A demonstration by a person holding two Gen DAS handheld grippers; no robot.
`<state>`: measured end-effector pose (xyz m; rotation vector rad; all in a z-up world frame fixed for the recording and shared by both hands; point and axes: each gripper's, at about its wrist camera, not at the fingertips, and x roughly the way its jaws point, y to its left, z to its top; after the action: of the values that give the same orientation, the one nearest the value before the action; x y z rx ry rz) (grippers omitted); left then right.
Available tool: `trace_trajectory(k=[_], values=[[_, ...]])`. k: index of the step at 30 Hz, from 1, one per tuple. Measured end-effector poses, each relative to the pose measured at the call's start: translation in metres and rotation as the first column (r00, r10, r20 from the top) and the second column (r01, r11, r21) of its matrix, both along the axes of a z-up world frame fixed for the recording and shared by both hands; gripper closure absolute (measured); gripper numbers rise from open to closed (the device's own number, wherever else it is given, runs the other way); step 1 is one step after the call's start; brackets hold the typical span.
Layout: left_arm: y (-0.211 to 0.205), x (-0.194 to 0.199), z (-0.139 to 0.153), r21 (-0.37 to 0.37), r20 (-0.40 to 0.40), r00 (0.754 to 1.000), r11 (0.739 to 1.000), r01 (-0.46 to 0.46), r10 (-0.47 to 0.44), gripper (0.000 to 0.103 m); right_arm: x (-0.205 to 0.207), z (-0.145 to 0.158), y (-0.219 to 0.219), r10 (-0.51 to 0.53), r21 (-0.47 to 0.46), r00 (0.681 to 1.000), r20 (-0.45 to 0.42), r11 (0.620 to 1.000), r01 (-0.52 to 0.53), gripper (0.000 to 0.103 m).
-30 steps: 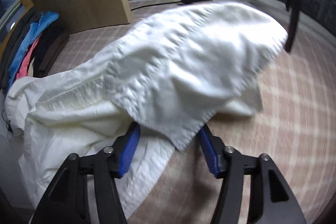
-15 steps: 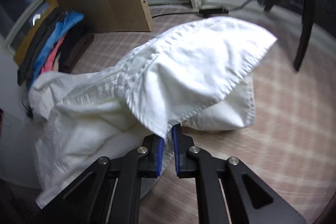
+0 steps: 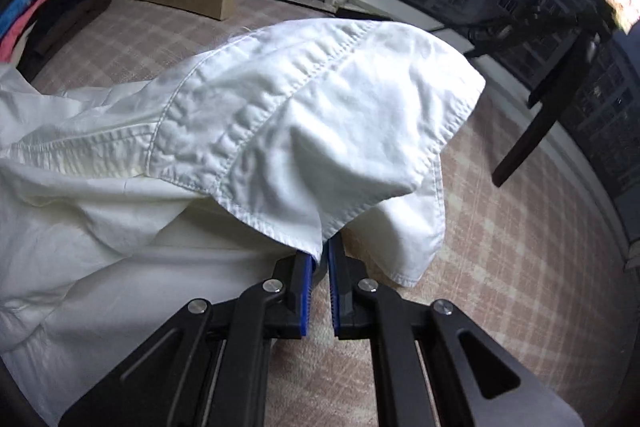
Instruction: Fold clothes
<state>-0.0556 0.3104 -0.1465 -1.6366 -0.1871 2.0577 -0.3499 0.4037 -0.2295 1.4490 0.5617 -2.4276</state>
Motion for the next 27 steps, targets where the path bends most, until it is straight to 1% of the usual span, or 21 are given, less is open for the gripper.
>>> trace_trajectory(k=[1,2,3,4,6,7,9,11,12,13,14,15,16,17,18,19,21,23,25,26,27], values=[[-0.007,0.008,0.009,-0.009,-0.016,1.0,1.0,-0.01,0.01,0.083,0.0,0.001,-0.003,0.011,0.015,1.0,-0.016,1.0,-0.011,0.095],[-0.016,0.017,0.019,-0.02,-0.036,0.999,1.0,-0.023,0.022,0.08,-0.001,-0.001,-0.005,0.022,0.042,1.0,-0.003,0.999,-0.022,0.091],[-0.029,0.026,0.028,-0.028,-0.048,0.998,0.999,-0.045,0.044,0.069,-0.002,-0.003,-0.006,0.034,0.062,0.999,0.031,0.997,-0.036,0.085],[-0.042,0.035,0.039,-0.051,-0.057,0.996,0.996,-0.077,0.074,0.065,0.002,0.0,-0.001,0.042,0.07,0.999,0.034,0.997,-0.044,0.081],[-0.068,0.054,0.059,-0.13,-0.081,0.987,0.98,-0.151,0.141,0.065,0.01,0.006,0.008,0.056,0.085,0.998,0.04,0.995,-0.059,0.065],[-0.085,0.065,0.065,-0.179,-0.094,0.979,0.964,-0.195,0.181,0.065,0.014,0.01,0.013,0.063,0.092,0.997,0.042,0.994,-0.066,0.064],[-0.126,0.083,0.069,-0.253,-0.105,0.953,0.919,-0.303,0.286,0.065,0.029,0.025,0.033,0.052,0.051,0.997,0.053,0.997,-0.055,0.064],[-0.168,0.092,0.065,-0.309,-0.106,0.911,0.858,-0.41,0.398,0.065,0.06,0.043,0.046,0.069,-0.054,0.996,0.057,0.996,-0.066,0.064],[-0.177,0.093,0.063,-0.315,-0.11,0.903,0.847,-0.428,0.416,0.065,0.075,0.051,0.052,0.078,-0.107,0.995,0.058,0.992,-0.072,0.064],[-0.185,0.092,0.06,-0.313,-0.114,0.898,0.843,-0.438,0.425,0.066,0.09,0.06,0.059,0.087,-0.159,0.994,0.059,0.984,-0.077,0.064],[-0.194,0.092,0.058,-0.311,-0.118,0.893,0.838,-0.448,0.434,0.066,0.11,0.061,0.057,0.111,-0.198,0.99,0.084,0.976,-0.092,0.064],[-0.194,0.089,0.056,-0.308,-0.126,0.904,0.85,-0.428,0.409,0.066,0.129,0.061,0.055,0.135,-0.238,0.985,0.108,0.966,-0.106,0.064],[-0.187,0.085,0.054,-0.308,-0.137,0.922,0.869,-0.387,0.362,0.065,0.151,0.059,0.05,0.149,-0.26,0.981,0.123,0.959,-0.113,0.064],[-0.177,0.08,0.053,-0.31,-0.149,0.938,0.886,-0.344,0.313,0.065,0.176,0.057,0.046,0.166,-0.304,0.975,0.145,0.946,-0.116,0.064],[-0.172,0.076,0.052,-0.305,-0.16,0.951,0.903,-0.303,0.266,0.065,0.189,0.054,0.043,0.178,-0.338,0.972,0.156,0.934,-0.116,0.064],[-0.167,0.073,0.05,-0.295,-0.16,0.96,0.917,-0.27,0.231,0.065,0.21,0.054,0.039,0.193,-0.383,0.965,0.176,0.917,-0.113,0.064],[-0.164,0.068,0.045,-0.291,-0.15,0.973,0.933,-0.212,0.174,0.065,0.25,0.044,0.02,0.221,-0.432,0.95,0.22,0.895,-0.108,0.064],[-0.165,0.067,0.042,-0.297,-0.142,0.982,0.941,-0.161,0.123,0.065,0.284,0.026,-0.002,0.247,-0.427,0.934,0.259,0.896,-0.118,0.064],[-0.176,0.073,0.044,-0.322,-0.141,0.986,0.938,-0.13,0.088,0.065,0.307,0.007,-0.015,0.228,-0.355,0.925,0.304,0.928,-0.112,0.065],[-0.183,0.078,0.045,-0.336,-0.141,0.987,0.934,-0.12,0.076,0.065,0.314,0.002,-0.017,0.194,-0.315,0.928,0.319,0.945,-0.089,0.068],[-0.19,0.082,0.047,-0.361,-0.149,0.987,0.925,-0.117,0.067,0.065,0.321,-0.003,-0.019,0.16,-0.274,0.93,0.332,0.959,-0.067,0.07]])
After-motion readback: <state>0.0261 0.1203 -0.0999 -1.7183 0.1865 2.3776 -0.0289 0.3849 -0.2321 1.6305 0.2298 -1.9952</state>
